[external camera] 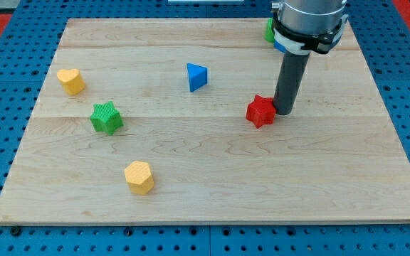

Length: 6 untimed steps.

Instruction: Move your arm towards the top right of the board

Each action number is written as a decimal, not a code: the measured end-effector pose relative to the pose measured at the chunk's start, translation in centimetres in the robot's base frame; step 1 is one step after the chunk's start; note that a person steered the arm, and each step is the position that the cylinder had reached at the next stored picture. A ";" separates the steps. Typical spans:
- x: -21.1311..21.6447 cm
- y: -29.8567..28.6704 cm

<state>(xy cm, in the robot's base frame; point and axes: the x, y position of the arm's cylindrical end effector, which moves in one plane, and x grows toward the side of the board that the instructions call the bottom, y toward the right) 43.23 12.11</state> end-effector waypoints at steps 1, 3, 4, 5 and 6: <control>0.0 0.0; 0.1 0.0; -1.0 4.2; -4.7 9.0; -7.8 9.1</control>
